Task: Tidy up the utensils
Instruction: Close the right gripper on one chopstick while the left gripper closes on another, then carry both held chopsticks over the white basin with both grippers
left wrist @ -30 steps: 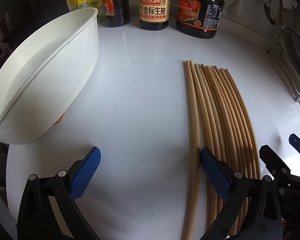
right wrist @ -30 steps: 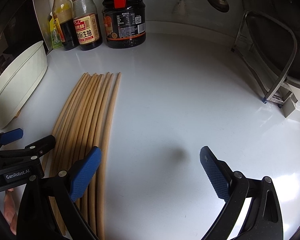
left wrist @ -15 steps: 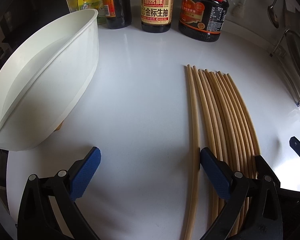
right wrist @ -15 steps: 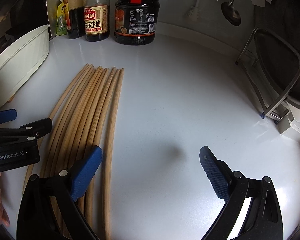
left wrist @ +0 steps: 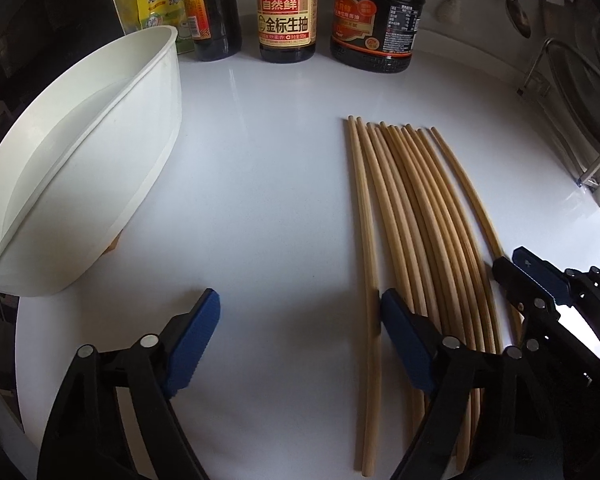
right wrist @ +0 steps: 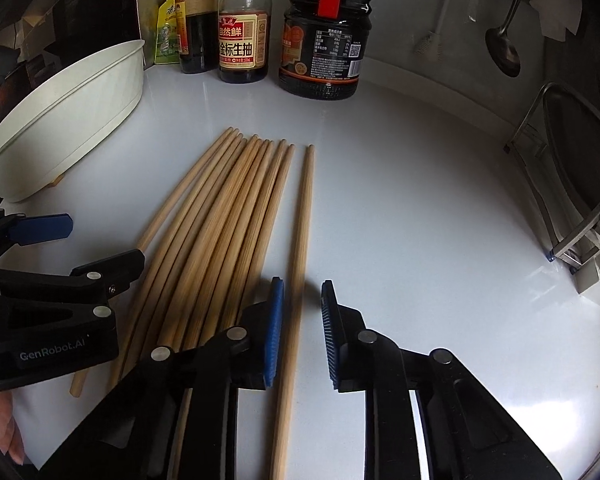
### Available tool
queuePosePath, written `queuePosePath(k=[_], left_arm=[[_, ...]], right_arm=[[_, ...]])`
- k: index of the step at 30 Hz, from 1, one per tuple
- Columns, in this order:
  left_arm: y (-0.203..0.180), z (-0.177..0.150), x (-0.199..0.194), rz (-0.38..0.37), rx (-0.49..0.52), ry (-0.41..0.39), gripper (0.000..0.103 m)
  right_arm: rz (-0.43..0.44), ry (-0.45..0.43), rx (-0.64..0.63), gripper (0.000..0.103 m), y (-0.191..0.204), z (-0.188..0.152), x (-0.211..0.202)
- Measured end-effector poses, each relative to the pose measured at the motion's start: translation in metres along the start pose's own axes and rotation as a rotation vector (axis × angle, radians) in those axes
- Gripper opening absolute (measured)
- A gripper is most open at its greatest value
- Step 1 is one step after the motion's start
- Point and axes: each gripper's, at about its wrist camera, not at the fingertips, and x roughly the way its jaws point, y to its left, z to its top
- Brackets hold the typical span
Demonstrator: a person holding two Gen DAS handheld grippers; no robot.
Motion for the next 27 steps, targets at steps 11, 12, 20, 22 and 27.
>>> queuePosePath(k=[11, 12, 20, 22, 27], left_arm=[[-0.012, 0.006, -0.005, -0.06, 0.044, -0.008, 0.007], [-0.01, 0.007, -0.005, -0.071, 0.034, -0.002, 0.007], [0.003, 0.017, -0.022, -0.128, -0.003, 0.015, 0.007], [0.008, 0.022, -0.033, -0.142, -0.01, 0.002, 0.007], [0.03, 0.045, -0.07, -0.162, -0.027, -0.068, 0.007]], right_arm=[[0.04, 0.006, 0.024, 0.006, 0.0, 0.001, -0.002], [0.052, 0.009, 0.039, 0.006, -0.002, 0.0, -0.002], [0.111, 0.014, 0.153, 0.006, -0.019, 0.004, -0.018], [0.118, 0.007, 0.166, 0.006, -0.019, 0.01, -0.027], [0.134, -0.048, 0.162, 0.006, -0.007, 0.04, -0.056]])
